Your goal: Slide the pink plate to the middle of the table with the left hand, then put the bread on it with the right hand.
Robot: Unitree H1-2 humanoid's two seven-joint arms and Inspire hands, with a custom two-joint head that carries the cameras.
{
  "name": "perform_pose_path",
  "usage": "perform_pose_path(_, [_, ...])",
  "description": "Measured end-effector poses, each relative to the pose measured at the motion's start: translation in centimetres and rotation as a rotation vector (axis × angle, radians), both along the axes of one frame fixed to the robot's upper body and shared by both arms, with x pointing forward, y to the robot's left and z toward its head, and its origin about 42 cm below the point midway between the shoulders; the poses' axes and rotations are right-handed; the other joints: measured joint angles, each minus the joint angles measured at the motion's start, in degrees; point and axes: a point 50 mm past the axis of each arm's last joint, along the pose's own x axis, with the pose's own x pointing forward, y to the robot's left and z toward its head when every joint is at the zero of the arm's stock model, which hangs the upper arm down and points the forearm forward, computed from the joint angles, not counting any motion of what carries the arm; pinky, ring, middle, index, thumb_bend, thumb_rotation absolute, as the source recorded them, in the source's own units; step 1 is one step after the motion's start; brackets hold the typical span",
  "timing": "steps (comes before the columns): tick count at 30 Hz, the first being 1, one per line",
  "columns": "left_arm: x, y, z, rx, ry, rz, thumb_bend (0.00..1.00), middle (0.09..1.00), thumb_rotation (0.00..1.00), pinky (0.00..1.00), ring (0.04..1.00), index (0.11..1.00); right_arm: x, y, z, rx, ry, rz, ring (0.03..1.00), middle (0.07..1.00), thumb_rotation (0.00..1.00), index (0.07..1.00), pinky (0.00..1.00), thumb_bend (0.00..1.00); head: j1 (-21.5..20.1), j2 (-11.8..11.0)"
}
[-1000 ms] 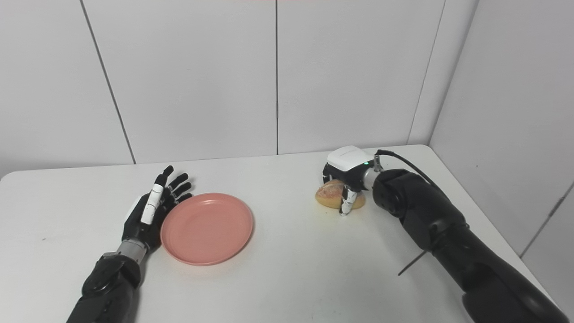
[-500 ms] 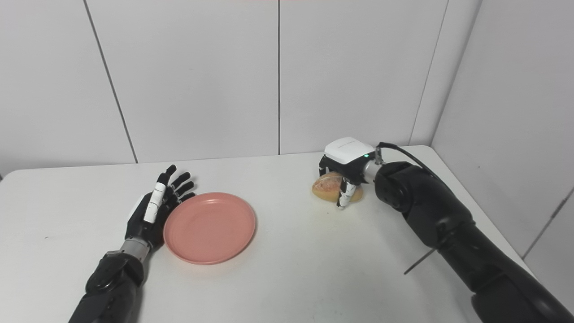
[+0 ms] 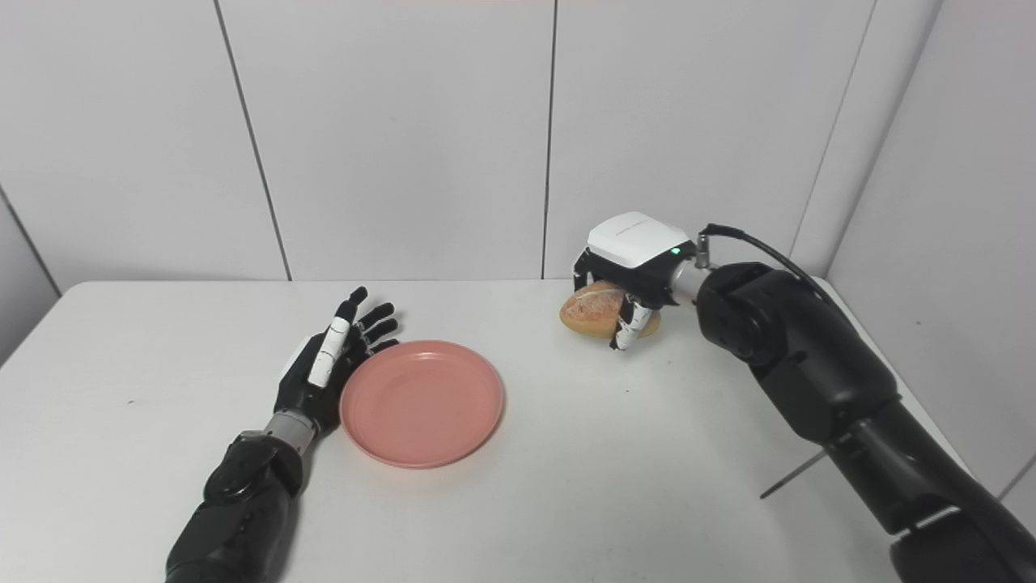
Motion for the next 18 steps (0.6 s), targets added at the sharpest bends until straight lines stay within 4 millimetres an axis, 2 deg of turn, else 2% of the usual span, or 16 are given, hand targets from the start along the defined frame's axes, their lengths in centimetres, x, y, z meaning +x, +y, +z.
perform_pose_path(8, [0.2,-1.9,0.0,-0.002,-0.002,-0.016,0.84,0.851,0.81,0.82,0.869,1.000,-0.3,3.3,-0.3,0.055,0.023,0.089,0.347,0.423,0.00,0.515,0.27,0.53,5.00,0.18])
perform_pose_path(18, [0.4,-2.9,0.0,-0.009,-0.006,-0.019,0.88,0.834,0.78,0.81,0.859,1.000,-0.5,7.4,-0.2,0.104,0.026,0.175,0.346,0.426,0.00,0.512,0.26,0.53,6.50,0.53])
